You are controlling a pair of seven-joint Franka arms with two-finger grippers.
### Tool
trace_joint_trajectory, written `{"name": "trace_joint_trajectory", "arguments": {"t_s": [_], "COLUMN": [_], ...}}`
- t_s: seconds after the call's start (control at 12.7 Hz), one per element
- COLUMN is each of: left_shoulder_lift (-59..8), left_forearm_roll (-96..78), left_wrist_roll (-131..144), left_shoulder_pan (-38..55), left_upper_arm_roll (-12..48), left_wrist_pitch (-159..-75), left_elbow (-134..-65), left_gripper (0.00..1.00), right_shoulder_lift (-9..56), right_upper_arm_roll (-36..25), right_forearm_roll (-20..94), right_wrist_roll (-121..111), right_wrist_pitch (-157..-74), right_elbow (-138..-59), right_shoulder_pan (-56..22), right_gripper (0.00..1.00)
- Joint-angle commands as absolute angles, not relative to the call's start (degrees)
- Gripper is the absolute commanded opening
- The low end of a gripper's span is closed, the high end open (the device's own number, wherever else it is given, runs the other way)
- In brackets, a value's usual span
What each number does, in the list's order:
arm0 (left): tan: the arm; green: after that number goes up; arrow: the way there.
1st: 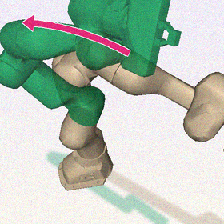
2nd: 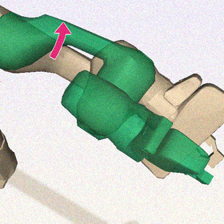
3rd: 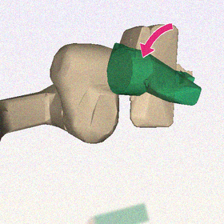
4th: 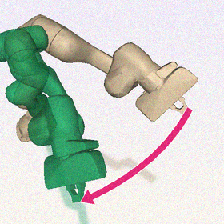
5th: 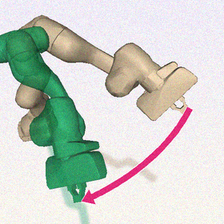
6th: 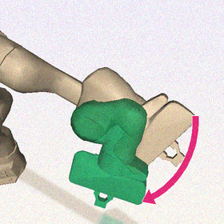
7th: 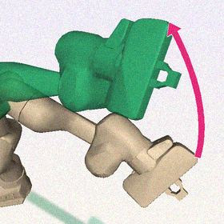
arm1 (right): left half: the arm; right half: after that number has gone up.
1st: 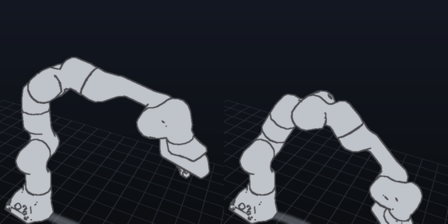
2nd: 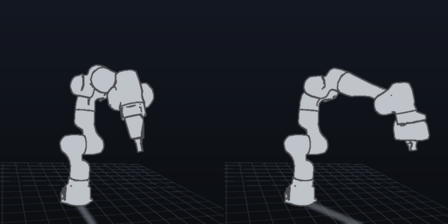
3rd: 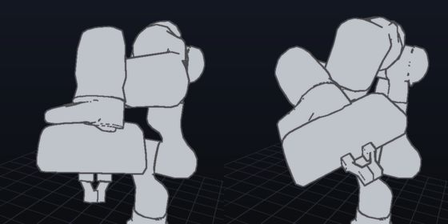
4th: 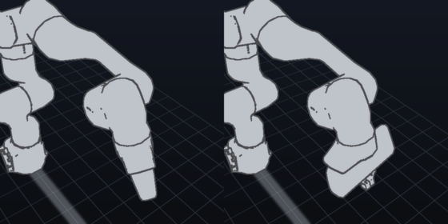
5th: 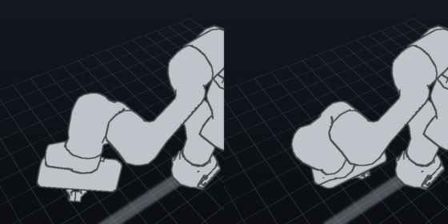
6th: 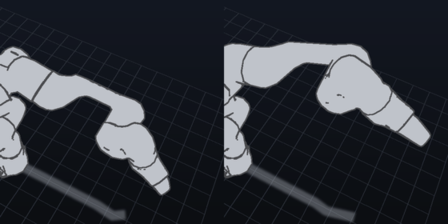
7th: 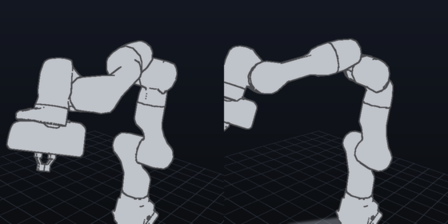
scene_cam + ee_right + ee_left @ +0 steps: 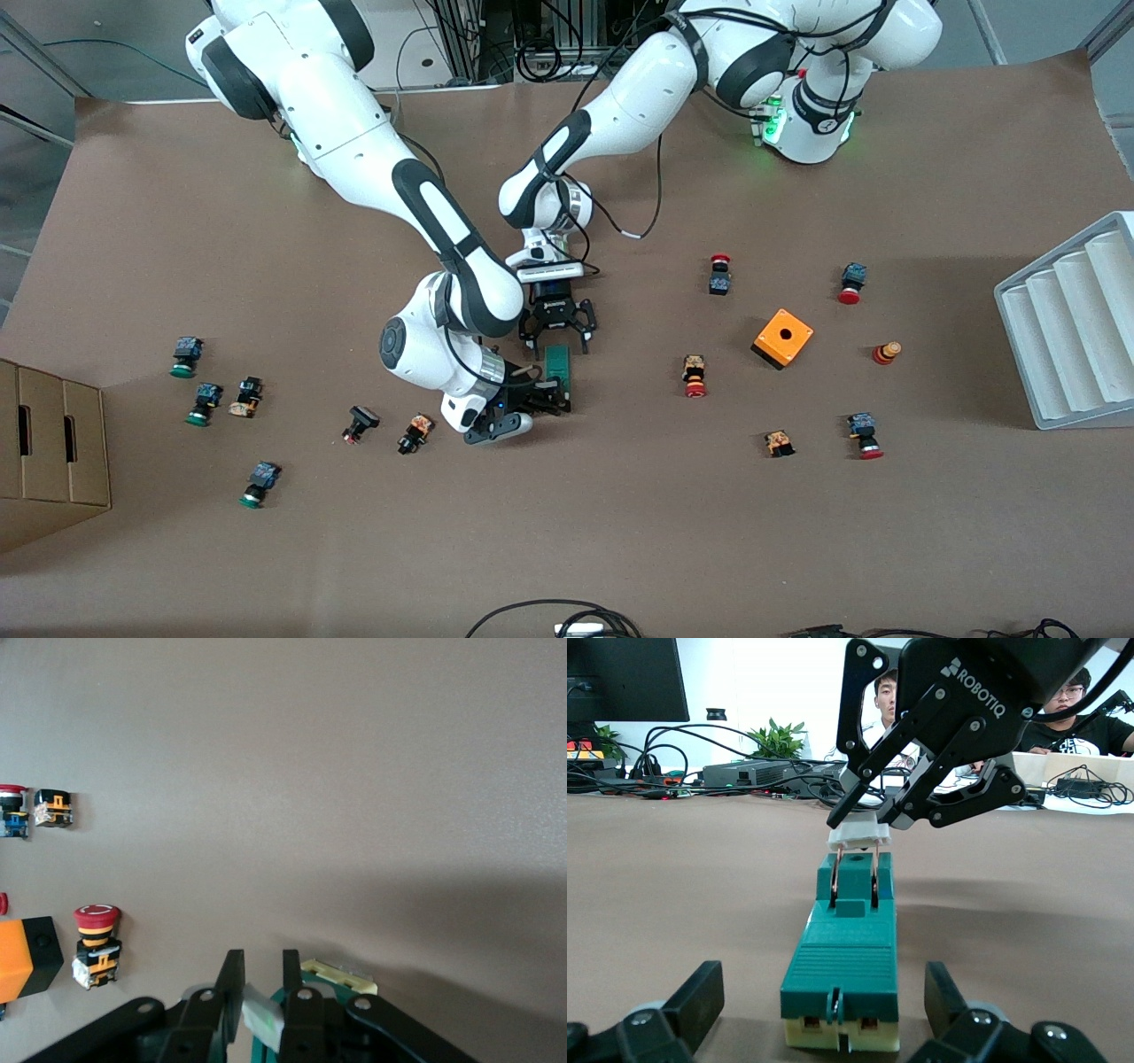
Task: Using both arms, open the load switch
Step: 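Close the right gripper on the white handle, then lift the white handle upward with the right gripper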
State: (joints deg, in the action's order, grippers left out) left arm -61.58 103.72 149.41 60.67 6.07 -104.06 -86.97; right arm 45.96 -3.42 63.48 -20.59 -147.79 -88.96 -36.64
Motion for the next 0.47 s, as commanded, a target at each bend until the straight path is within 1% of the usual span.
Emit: {"name": "trace_joint_trajectory", "arguments": {"t_s": [0.0,0.39], "left_shoulder_lift": [-65.21,-65.21], "left_forearm_roll": [104.67,104.85], "left_wrist_roll": [151.43,151.44], "left_shoulder_pan": [61.88,61.88], "left_upper_arm_roll": [5.98,5.98], "left_wrist_pitch": [-103.97,-103.97], "left_elbow": [-85.34,-85.34], "left_gripper": [1.00,1.00], "right_shoulder_lift": [42.01,40.96], "right_upper_arm_roll": [-3.69,-3.69], "right_forearm_roll": [64.78,64.78], "right_wrist_roll": [-21.45,-21.45], "right_wrist_pitch": [-148.36,-147.92], "right_elbow": [-92.20,-93.16], "right_shoulder_pan": [-36.91,-36.83], "right_gripper": [0.20,0.20]}}
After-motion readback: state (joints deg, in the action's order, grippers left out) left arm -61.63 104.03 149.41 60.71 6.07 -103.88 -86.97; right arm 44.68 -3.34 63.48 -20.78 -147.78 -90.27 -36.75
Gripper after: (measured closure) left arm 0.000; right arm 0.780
